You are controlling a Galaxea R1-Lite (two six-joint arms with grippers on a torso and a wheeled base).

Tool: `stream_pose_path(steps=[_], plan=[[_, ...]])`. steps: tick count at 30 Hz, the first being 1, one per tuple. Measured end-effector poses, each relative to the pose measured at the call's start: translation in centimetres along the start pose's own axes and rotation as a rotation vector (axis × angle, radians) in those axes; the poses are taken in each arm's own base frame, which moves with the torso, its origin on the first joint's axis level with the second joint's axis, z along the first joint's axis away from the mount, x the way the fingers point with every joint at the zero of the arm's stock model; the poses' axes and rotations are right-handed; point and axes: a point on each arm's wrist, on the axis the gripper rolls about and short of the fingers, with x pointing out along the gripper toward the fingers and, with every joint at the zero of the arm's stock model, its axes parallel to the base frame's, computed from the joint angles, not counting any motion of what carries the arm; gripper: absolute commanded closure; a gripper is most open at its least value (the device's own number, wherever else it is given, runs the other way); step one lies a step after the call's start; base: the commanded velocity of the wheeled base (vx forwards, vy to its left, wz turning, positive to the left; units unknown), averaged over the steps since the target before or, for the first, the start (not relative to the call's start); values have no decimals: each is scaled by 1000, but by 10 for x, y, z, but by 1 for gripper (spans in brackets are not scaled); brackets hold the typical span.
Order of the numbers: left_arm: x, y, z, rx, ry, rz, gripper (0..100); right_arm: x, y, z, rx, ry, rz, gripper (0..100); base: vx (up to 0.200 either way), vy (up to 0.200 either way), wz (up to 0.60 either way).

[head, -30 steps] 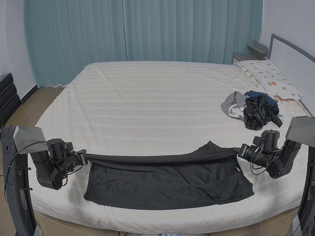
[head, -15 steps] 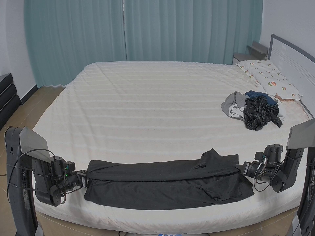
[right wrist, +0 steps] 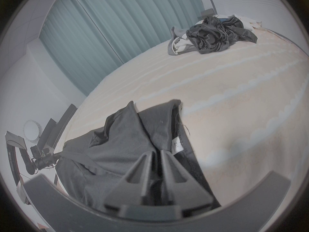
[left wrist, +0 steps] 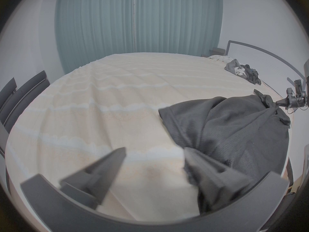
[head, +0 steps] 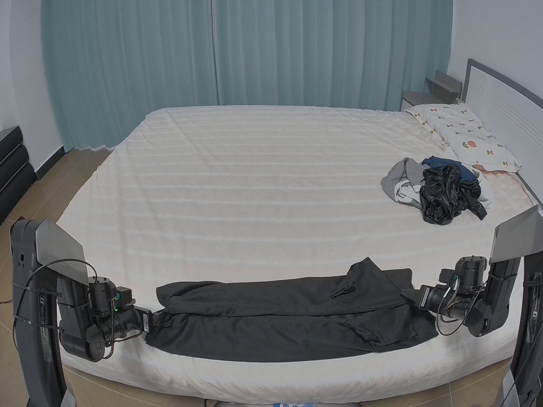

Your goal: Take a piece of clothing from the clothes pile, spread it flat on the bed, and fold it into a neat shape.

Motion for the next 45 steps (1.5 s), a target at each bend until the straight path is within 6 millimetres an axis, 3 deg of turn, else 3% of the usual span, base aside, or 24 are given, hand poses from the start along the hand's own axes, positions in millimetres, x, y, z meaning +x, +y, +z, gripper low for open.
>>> stream_pose_path(steps=[10,17,26,38,45], plan=[[-36,0,31,-135,-110,39,0,-20,-3,25,175,-78,55,0,0,0,0],[-40,5,50,-254,-202,52,0,-25,0,40,244,-122,96,0,0,0,0],[-14,1,74,-446,-271,-24,0,-10,5,47,322,-121,156,0,0,0,0],[26,-6,73,-706,33,-107,0,23,-2,49,396,-49,169,0,0,0,0],[36,-4,80,-731,43,-119,0,33,-6,48,433,-15,174,0,0,0,0]])
